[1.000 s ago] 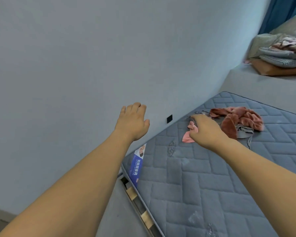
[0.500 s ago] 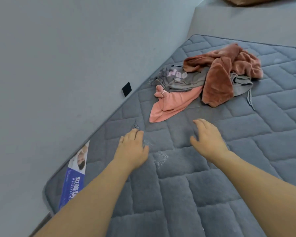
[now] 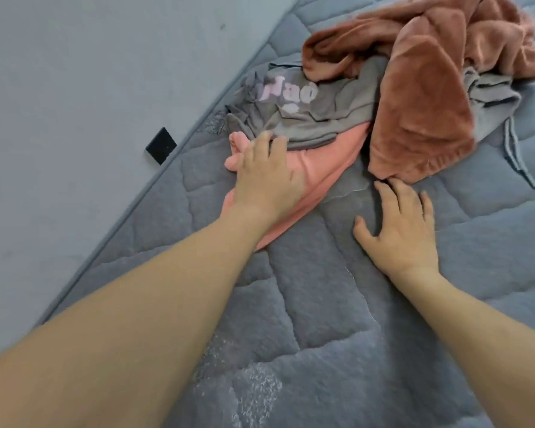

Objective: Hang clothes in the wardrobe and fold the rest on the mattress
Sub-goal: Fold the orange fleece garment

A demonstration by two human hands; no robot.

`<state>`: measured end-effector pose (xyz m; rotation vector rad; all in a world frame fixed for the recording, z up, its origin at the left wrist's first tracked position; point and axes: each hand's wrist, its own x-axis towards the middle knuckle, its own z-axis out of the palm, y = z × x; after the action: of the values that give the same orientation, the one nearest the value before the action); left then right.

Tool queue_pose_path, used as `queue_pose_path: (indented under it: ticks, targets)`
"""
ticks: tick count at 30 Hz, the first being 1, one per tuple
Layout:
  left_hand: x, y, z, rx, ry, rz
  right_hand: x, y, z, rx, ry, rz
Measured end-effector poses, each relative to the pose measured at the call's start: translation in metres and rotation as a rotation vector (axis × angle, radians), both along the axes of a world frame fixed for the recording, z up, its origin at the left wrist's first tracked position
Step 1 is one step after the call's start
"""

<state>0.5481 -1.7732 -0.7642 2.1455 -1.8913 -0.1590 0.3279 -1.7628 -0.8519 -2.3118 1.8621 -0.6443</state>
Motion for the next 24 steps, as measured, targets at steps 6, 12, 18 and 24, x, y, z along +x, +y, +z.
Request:
queue_pose_path:
  ticks: [6,12,18,24]
  targets:
    - [-0.036,-0.066,0.001,-0.064,0.184,-0.176,0.000,-0.001,-0.004,-0.124,-0.134,-0.074]
    - [-0.100,-0.125,0.011,0.075,0.240,-0.134,-0.004,-0.005,-0.007,-0.113,-0.210,-0.116]
    - [-0.079,-0.099,0.015,-0.240,0.388,-0.071,-0.007,-0.005,-0.004,-0.085,-0.281,-0.081]
    - [-0.007,0.027,-0.012,-0.076,0.685,0.269,-0.007,-0.005,0.003,-0.064,-0.321,-0.040]
